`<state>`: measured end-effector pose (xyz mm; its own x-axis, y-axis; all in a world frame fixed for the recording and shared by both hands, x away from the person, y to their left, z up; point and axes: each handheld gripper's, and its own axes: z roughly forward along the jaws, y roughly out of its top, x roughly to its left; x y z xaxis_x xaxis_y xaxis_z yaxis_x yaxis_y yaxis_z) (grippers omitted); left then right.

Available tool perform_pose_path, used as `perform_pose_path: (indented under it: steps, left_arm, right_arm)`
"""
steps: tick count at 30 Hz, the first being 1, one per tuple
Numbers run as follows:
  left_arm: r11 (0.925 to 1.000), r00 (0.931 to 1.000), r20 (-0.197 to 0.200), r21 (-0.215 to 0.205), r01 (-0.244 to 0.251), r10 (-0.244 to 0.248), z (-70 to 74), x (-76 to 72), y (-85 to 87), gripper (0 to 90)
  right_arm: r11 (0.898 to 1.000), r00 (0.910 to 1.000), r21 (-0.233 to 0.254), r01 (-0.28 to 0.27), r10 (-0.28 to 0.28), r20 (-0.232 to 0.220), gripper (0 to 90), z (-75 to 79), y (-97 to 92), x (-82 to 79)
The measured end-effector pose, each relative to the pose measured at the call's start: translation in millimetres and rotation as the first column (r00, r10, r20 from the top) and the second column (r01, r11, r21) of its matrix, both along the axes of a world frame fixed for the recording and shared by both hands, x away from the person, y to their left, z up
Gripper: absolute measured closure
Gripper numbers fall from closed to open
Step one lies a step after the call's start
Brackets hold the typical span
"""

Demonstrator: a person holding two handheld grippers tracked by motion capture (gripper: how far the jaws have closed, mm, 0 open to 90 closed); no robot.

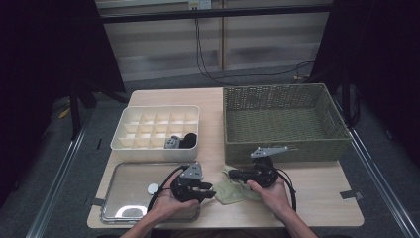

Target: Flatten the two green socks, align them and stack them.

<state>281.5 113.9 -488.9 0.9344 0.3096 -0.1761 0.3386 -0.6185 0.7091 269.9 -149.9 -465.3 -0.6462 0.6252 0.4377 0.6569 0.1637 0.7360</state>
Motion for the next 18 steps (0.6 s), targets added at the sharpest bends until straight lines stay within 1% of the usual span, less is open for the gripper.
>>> perform_pose_path:
  steps: [1,2,3,4,5,6,7,8,9,11,12,14,15,16,17,18]
  left_arm:
    - [1.0,1.0,-0.003,-0.005,-0.002,0.002,-0.3,0.5,0.0,65.3]
    - [0.9999,0.9999,-0.008,0.0,-0.011,0.011,-0.1,0.8,0.5,65.4]
    - [0.9998,0.9999,-0.008,-0.01,-0.015,0.015,-0.7,1.1,0.6,65.3]
    - [0.9998,0.9998,-0.008,-0.012,-0.016,0.016,-0.5,1.3,0.9,65.4]
    - [0.9998,0.9998,-0.008,-0.012,-0.016,0.016,-0.5,1.3,0.9,65.4]
    - [0.9998,0.9999,-0.005,-0.011,-0.016,0.016,-0.2,1.8,1.3,65.4]
    - [0.9998,0.9999,-0.005,-0.011,-0.016,0.016,-0.2,1.8,1.3,65.3]
    - [0.9999,0.9999,-0.005,-0.01,-0.013,0.013,-0.1,1.9,1.4,65.3]
    - [0.9999,0.9999,-0.005,-0.01,-0.013,0.013,-0.1,1.9,1.4,65.2]
    - [0.9998,0.9998,-0.008,-0.013,-0.016,0.016,-0.6,1.7,0.7,65.3]
    - [0.9999,0.9997,-0.017,-0.003,-0.017,0.017,-1.5,1.5,-1.1,65.4]
    - [0.9999,0.9997,-0.016,-0.001,-0.017,0.017,-3.1,2.1,-2.8,65.8]
    - [0.9999,0.9998,-0.018,0.011,-0.011,0.011,-4.2,2.6,-4.8,65.8]
    - [0.9999,0.9997,-0.019,0.009,-0.014,0.014,-6.2,2.5,-8.7,65.9]
    - [0.9999,0.9997,-0.019,0.009,-0.014,0.014,-6.2,2.5,-8.7,65.9]
    - [0.9998,0.9999,-0.015,0.019,-0.007,0.007,-5.6,3.0,-9.6,65.7]
  right_arm:
    - [1.0,1.0,0.002,0.002,-0.002,0.006,88.4,2.0,-0.8,-0.5]
    - [1.0,0.9999,0.015,0.004,-0.005,0.015,88.4,5.8,-2.5,-1.6]
    - [1.0,0.9997,0.02,0.005,-0.006,0.022,88.4,7.7,-3.3,-2.0]
    - [1.0,0.9995,0.024,0.005,-0.006,0.032,88.5,9.6,-4.2,-2.2]
    - [1.0,0.9995,0.024,0.005,-0.006,0.032,88.5,9.6,-4.2,-2.2]
    - [0.999,0.9991,0.035,0.01,-0.011,0.042,88.5,13.8,-6.3,-2.7]
    - [0.999,0.9991,0.035,0.01,-0.011,0.042,88.5,13.8,-6.3,-2.7]
    - [0.999,0.9983,0.043,0.021,-0.023,0.053,88.4,17.8,-8.1,-3.1]
    - [0.999,0.9983,0.043,0.021,-0.023,0.053,88.4,17.8,-8.1,-3.1]
    - [0.999,0.9973,0.049,0.024,-0.028,0.069,88.5,23.2,-10.4,-3.5]
    - [0.998,0.9969,0.053,0.024,-0.028,0.073,88.4,24.9,-11.3,-3.6]
    - [0.998,0.9966,0.056,0.028,-0.032,0.076,88.5,26.7,-12.2,-4.0]
    - [0.998,0.996,0.059,0.028,-0.033,0.083,88.4,28.2,-13.3,-4.1]
    - [0.997,0.9952,0.065,0.032,-0.038,0.09,88.4,31.2,-15.7,-4.6]
    - [0.997,0.9952,0.065,0.032,-0.038,0.09,88.4,31.2,-15.7,-4.6]
    - [0.997,0.9943,0.069,0.037,-0.044,0.097,88.4,34.1,-17.6,-5.6]
